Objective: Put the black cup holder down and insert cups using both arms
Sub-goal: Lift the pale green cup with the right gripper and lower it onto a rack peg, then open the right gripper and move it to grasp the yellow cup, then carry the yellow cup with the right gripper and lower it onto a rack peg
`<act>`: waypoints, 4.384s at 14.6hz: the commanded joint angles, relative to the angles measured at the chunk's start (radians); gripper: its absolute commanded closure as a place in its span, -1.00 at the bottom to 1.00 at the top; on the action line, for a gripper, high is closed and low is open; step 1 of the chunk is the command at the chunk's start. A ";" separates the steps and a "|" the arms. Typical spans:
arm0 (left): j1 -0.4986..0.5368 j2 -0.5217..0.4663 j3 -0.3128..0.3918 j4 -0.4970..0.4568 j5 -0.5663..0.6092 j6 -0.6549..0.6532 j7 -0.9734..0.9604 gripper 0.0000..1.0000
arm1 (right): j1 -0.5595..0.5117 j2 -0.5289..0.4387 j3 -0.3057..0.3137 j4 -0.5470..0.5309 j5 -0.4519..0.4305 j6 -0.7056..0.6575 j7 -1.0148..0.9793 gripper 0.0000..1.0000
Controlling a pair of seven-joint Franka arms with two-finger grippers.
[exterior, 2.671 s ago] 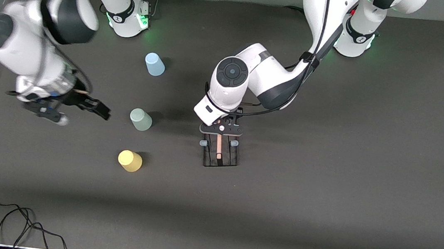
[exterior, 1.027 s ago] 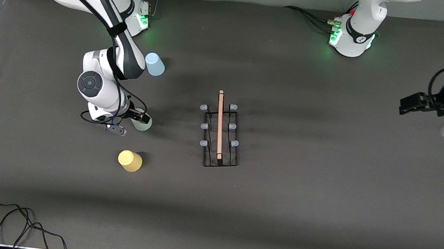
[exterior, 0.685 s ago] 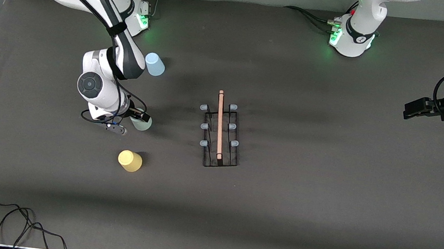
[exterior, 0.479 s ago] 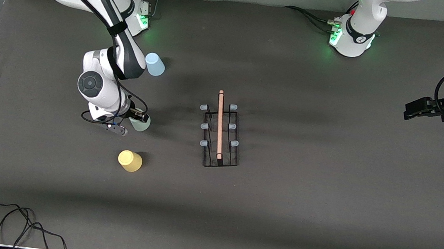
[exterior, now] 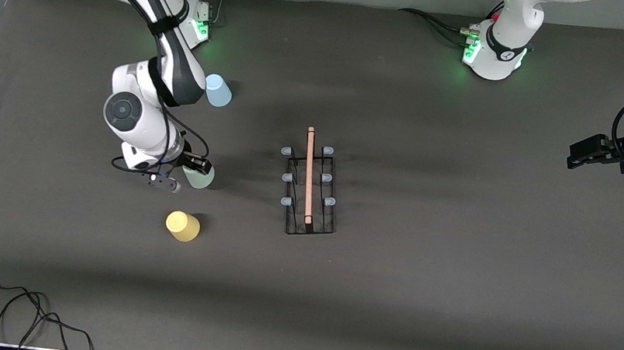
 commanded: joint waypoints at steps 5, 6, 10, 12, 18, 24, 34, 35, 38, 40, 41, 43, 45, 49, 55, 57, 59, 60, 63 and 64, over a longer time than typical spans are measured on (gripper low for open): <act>-0.004 -0.014 -0.006 -0.009 0.030 0.009 0.012 -1.00 | 0.198 -0.019 -0.005 0.226 0.122 -0.177 0.356 1.00; -0.003 -0.013 -0.006 -0.008 0.031 0.009 0.012 -1.00 | 0.215 -0.019 -0.005 0.237 0.124 -0.177 0.388 1.00; 0.002 -0.010 -0.002 -0.008 0.031 0.008 0.016 -1.00 | 0.325 0.007 -0.005 0.278 0.131 -0.168 0.548 1.00; 0.004 -0.010 0.000 -0.008 0.030 0.008 0.018 -1.00 | 0.352 0.013 -0.007 0.281 0.130 -0.163 0.577 1.00; 0.011 -0.010 0.001 -0.006 0.030 0.008 0.018 -1.00 | 0.387 0.085 -0.007 0.281 0.116 -0.096 0.608 1.00; 0.010 -0.010 0.000 -0.008 0.028 0.008 0.018 -1.00 | 0.376 0.091 -0.013 0.297 0.114 -0.094 0.596 -0.99; 0.010 -0.010 0.000 -0.008 0.030 0.008 0.018 -1.00 | 0.341 0.114 -0.304 0.364 0.116 -0.211 0.058 -0.99; 0.010 -0.010 0.000 -0.008 0.030 0.008 0.018 -1.00 | 0.305 0.128 -0.309 0.364 0.116 -0.206 0.003 -1.00; 0.010 -0.011 0.000 -0.006 0.030 0.003 0.018 -1.00 | 0.214 0.183 -0.306 0.364 0.119 -0.145 -0.111 -1.00; 0.010 -0.010 0.000 -0.006 0.030 0.005 0.018 -1.00 | 0.183 0.243 -0.306 0.364 0.125 -0.068 -0.154 -1.00; 0.010 -0.010 0.000 -0.006 0.030 0.005 0.018 -1.00 | 0.175 0.267 -0.306 0.366 0.146 -0.030 -0.163 -1.00; 0.011 -0.011 0.000 -0.006 0.030 0.000 0.018 -1.00 | 0.175 0.315 -0.306 0.369 0.196 0.028 -0.199 -1.00; 0.011 -0.011 0.001 -0.005 0.030 0.000 0.019 -1.00 | 0.174 0.352 -0.306 0.367 0.211 0.071 -0.225 -1.00; 0.011 -0.013 0.001 -0.005 0.030 -0.003 0.018 -1.00 | 0.174 0.399 -0.306 0.367 0.213 0.108 -0.228 -0.99; 0.011 -0.014 0.000 -0.003 0.031 -0.005 0.019 -1.00 | 0.177 0.380 -0.306 0.366 0.213 0.121 -0.216 1.00; 0.010 -0.014 0.000 -0.002 0.033 -0.003 0.019 -1.00 | 0.178 0.335 -0.306 0.369 0.214 0.034 -0.211 1.00; 0.011 -0.016 0.000 -0.002 0.033 -0.004 0.019 -1.00 | 0.178 0.280 -0.306 0.380 0.214 -0.046 -0.194 1.00; 0.011 -0.016 0.000 -0.002 0.033 -0.004 0.019 -1.00 | 0.180 0.258 -0.308 0.396 0.213 -0.091 -0.167 1.00; 0.011 -0.016 0.001 -0.003 0.033 -0.003 0.019 -1.00 | 0.206 0.237 -0.298 0.477 0.213 -0.200 -0.029 1.00; 0.010 -0.016 0.000 -0.003 0.033 -0.003 0.019 -1.00 | 0.226 0.237 -0.297 0.516 0.214 -0.235 0.035 1.00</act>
